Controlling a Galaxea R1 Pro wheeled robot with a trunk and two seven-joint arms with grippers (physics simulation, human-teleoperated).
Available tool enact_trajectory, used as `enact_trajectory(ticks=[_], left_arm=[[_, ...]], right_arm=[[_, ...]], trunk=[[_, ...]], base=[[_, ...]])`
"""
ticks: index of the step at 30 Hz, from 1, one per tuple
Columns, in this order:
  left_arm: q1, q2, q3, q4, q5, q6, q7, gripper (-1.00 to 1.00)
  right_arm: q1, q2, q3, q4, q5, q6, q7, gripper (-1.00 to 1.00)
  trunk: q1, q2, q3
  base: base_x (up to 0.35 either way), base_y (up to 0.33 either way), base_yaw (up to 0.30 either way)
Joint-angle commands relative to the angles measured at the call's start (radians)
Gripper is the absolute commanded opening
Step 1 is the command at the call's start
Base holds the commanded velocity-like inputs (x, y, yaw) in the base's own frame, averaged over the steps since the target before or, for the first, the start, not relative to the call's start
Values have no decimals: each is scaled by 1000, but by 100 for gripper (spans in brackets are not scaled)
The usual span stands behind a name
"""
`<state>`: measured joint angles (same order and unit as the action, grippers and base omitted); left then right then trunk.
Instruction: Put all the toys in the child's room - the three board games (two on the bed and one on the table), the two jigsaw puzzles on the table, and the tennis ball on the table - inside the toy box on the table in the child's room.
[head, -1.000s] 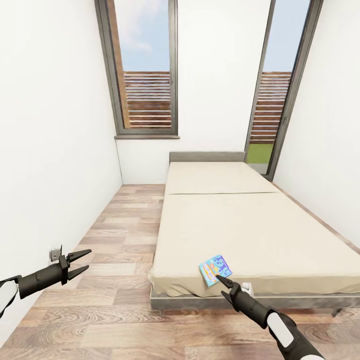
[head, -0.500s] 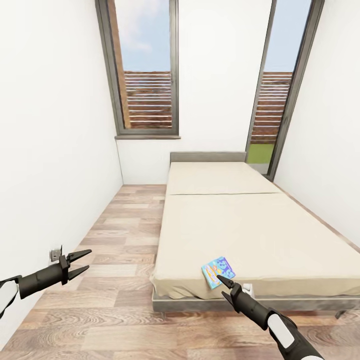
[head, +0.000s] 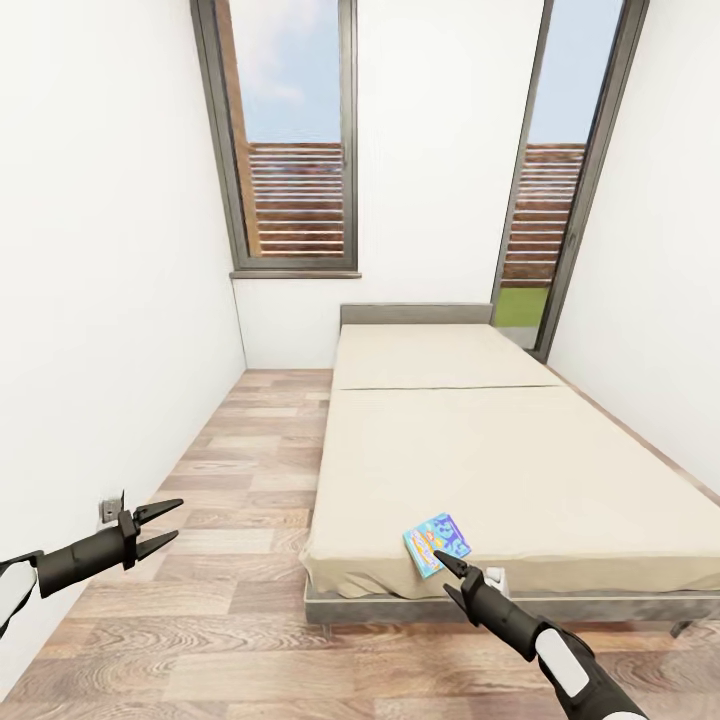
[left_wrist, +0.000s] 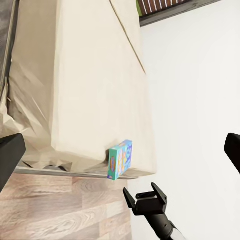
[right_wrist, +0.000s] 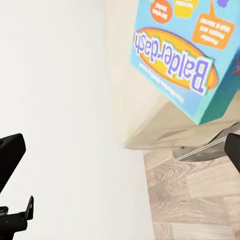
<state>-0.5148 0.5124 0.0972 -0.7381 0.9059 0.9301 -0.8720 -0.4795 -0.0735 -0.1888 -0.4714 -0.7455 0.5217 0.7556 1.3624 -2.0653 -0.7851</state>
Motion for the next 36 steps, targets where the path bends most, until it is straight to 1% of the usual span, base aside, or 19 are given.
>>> enact_trajectory(ticks=[1, 8, 16, 29, 36], left_arm=[[-1, 0, 1, 0, -1, 4, -3, 100], [0, 0, 0, 0, -1, 4, -3, 100], [-1, 0, -1, 1, -1, 4, -2, 100], [-1, 0, -1, 1, -1, 4, -3, 100], [-1, 0, 0, 0, -1, 4, -3, 100]], right_arm=[[-1, 1, -6, 5, -5, 7, 1, 100], [-1, 1, -25, 22, -5, 8, 1, 100], [-1, 1, -29, 25, -5, 8, 1, 100], [-2, 1, -29, 25, -5, 8, 1, 100], [-1, 1, -29, 25, -5, 9, 1, 100]], trunk=[[4, -7, -4], [31, -56, -26], [61, -112, -51], [61, -112, -51], [61, -112, -51]], base=[[0, 0, 0], [0, 0, 0], [0, 0, 0], [3, 0, 0], [146, 0, 0]])
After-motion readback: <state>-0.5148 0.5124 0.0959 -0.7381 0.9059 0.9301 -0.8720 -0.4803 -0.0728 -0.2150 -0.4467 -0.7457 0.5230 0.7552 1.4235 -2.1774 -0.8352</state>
